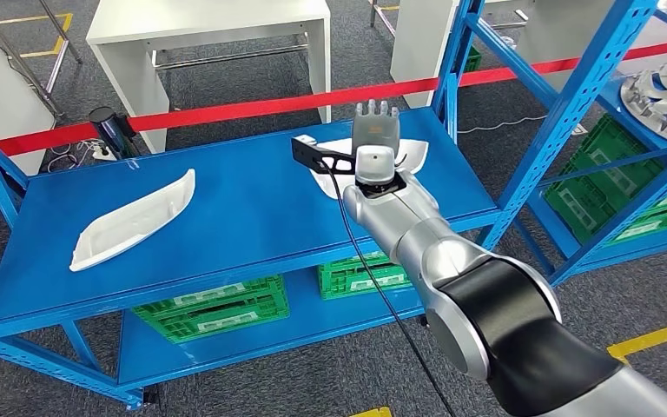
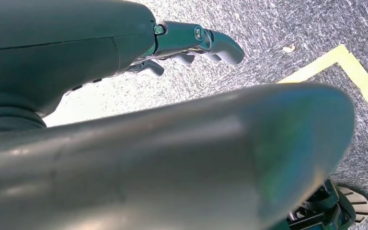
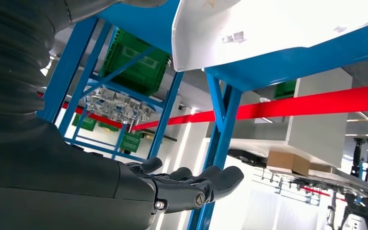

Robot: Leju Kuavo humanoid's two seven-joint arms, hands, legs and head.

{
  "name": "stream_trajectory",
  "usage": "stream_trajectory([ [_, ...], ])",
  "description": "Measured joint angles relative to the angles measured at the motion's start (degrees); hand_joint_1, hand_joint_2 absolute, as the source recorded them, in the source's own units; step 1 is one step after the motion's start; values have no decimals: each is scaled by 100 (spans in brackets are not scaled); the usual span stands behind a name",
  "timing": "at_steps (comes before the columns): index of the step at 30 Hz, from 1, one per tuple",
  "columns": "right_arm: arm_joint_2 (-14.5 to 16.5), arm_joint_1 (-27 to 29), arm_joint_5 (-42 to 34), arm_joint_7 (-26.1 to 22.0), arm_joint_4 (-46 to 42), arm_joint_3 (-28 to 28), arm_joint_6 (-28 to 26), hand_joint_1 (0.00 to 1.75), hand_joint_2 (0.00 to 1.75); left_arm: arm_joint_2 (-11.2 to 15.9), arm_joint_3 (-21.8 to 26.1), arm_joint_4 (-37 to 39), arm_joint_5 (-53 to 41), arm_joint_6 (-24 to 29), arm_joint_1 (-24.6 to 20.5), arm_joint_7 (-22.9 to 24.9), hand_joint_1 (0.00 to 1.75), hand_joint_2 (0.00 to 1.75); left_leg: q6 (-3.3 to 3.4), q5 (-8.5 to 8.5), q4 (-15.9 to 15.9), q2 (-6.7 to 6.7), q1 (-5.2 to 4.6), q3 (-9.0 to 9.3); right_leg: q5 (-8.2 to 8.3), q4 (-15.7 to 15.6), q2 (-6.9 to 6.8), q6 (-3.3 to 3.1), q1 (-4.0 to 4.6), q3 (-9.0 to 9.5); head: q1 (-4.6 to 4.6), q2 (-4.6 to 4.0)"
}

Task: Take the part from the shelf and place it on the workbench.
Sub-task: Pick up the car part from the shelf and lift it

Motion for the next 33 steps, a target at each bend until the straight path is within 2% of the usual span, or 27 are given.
stream_trajectory([
  [33,7,34,0,-33,0,114,0,0,175,0,2,0,48,0,4,-33,0,0,1,-1,0,-1,0,-1,0,0,-1,0,0,0,0,0],
])
